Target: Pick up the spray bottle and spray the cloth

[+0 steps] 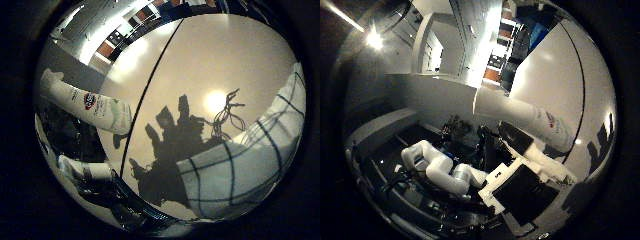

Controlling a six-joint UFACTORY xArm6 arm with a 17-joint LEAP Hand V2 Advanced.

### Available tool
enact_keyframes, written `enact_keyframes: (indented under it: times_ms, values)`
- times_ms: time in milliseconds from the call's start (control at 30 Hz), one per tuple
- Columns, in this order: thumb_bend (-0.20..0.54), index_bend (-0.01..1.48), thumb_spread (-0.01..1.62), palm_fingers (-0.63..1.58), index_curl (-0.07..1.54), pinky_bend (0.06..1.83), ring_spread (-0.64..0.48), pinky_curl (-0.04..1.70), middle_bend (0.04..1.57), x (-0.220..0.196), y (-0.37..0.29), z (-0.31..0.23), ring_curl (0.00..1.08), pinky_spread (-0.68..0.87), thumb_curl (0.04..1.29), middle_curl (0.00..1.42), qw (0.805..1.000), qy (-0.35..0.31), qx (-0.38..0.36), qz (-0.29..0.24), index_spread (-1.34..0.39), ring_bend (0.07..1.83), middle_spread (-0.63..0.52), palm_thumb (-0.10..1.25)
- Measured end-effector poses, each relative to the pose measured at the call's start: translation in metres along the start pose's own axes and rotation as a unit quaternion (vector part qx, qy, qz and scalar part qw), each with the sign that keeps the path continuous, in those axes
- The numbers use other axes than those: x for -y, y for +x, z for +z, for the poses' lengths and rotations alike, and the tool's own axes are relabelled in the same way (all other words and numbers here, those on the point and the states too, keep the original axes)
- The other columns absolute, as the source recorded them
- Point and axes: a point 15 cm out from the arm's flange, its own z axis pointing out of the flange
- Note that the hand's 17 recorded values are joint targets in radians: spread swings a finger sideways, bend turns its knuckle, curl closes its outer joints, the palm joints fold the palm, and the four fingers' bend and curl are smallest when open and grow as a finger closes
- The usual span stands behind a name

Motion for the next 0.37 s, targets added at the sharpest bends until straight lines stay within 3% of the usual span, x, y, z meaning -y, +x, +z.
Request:
enact_keyframes:
  times_ms: [367]
  values:
    - [-0.022,0.19,0.99,0.36,0.38,0.51,0.02,0.27,0.19,0.000,0.012,-0.072,0.22,0.41,0.45,0.35,0.998,0.038,-0.042,0.001,-0.33,0.50,-0.03,0.74]
